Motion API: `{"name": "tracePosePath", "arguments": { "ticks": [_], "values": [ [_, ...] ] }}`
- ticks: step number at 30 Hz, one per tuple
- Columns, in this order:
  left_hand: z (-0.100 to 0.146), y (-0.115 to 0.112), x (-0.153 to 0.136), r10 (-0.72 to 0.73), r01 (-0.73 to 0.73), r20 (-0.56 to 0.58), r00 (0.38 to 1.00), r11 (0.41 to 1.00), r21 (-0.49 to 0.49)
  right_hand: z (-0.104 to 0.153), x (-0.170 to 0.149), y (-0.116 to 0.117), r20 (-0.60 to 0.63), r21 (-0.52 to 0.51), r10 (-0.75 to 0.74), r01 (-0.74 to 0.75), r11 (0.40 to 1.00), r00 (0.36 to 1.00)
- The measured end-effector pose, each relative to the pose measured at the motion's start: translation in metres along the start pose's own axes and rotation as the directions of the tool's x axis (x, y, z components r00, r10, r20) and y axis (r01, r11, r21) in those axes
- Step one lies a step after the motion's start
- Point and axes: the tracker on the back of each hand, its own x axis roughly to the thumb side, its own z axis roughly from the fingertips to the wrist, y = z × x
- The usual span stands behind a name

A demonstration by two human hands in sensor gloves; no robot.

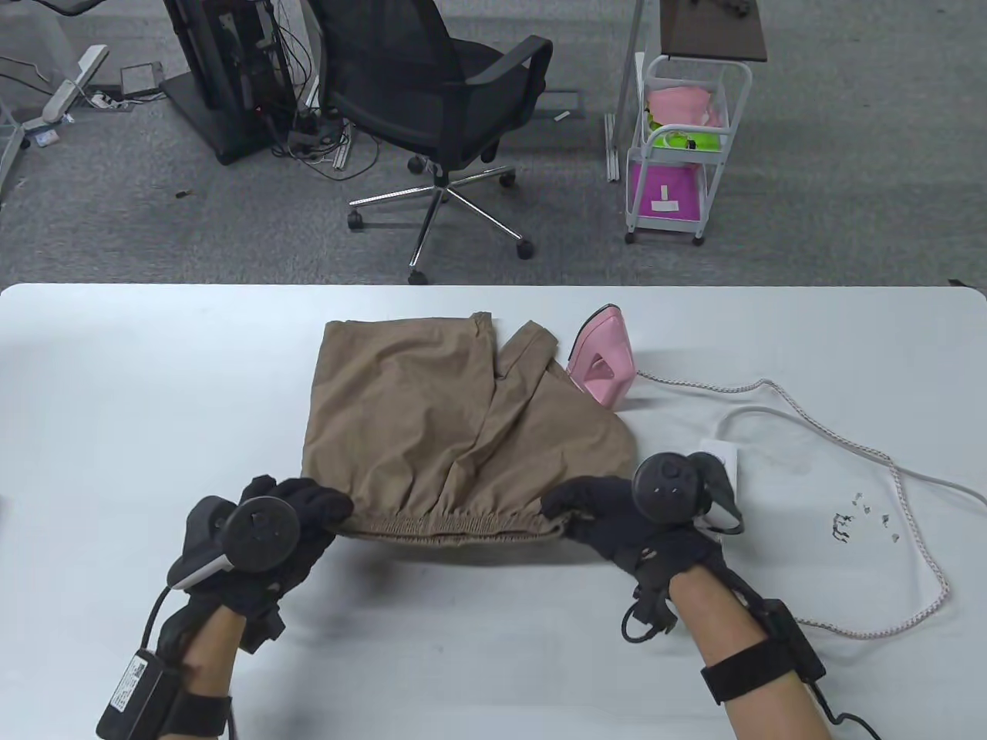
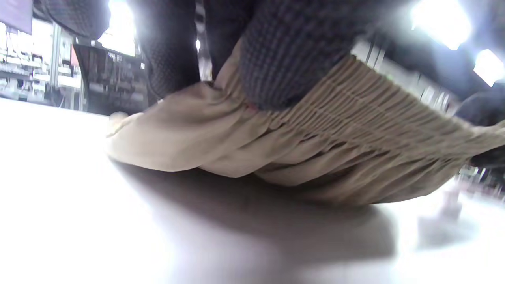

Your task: Iron shorts with electric iron on table

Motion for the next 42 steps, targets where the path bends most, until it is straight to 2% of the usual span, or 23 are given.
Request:
{"name": "tracePosePath", "arguments": {
  "ticks": [1,3,6,9,11,15,20,24,29,31,34,39,42],
  "values": [
    [0.000,-0.015,0.000,-0.023,0.023,-0.006,1.000,0.996,-0.086,0.002,-0.002,0.017,-0.005,0.062,0.035,-0.035,0.997,0.999],
    [0.003,-0.034,0.003,-0.076,0.075,0.000,0.997,0.977,-0.197,0.004,-0.001,0.040,-0.015,0.116,0.057,-0.054,0.992,0.998],
    [0.009,-0.050,0.012,-0.170,0.175,0.045,0.984,0.935,-0.309,0.007,0.001,0.065,-0.018,0.181,0.108,-0.103,0.978,0.994],
    [0.016,-0.048,0.020,-0.185,0.198,0.070,0.980,0.921,-0.336,0.012,0.009,0.069,0.016,0.184,0.186,-0.185,0.965,0.983],
    [0.023,-0.050,0.024,-0.173,0.189,0.075,0.982,0.894,-0.406,0.017,0.013,0.073,-0.001,0.227,0.165,-0.160,0.961,0.986],
    [0.032,-0.050,0.030,-0.198,0.223,0.104,0.975,0.862,-0.454,0.024,0.020,0.080,-0.003,0.252,0.197,-0.190,0.949,0.980],
    [0.041,-0.047,0.028,-0.209,0.224,0.088,0.974,0.827,-0.515,0.030,0.031,0.084,0.016,0.276,0.211,-0.208,0.939,0.977],
    [0.043,-0.038,0.029,-0.226,0.238,0.084,0.971,0.846,-0.476,0.029,0.032,0.085,0.018,0.264,0.206,-0.203,0.943,0.978],
    [0.032,-0.015,0.047,-0.172,0.190,0.092,0.981,0.950,-0.249,0.029,0.031,0.085,0.029,0.269,0.194,-0.194,0.943,0.981],
    [0.023,-0.013,0.059,-0.163,0.181,0.105,0.981,0.965,-0.190,0.029,0.031,0.085,0.032,0.268,0.191,-0.192,0.944,0.981],
    [0.007,-0.022,0.081,-0.141,0.158,0.142,0.980,0.980,-0.119,0.029,0.030,0.085,0.030,0.267,0.177,-0.179,0.947,0.984],
    [-0.020,-0.055,0.110,-0.123,0.156,0.213,0.969,0.977,-0.148,0.030,0.028,0.080,0.024,0.269,0.148,-0.149,0.952,0.989],
    [-0.029,-0.080,0.110,-0.053,0.117,0.224,0.973,0.953,-0.281,0.029,0.025,0.074,0.013,0.262,0.110,-0.110,0.959,0.994]
  ]
}}
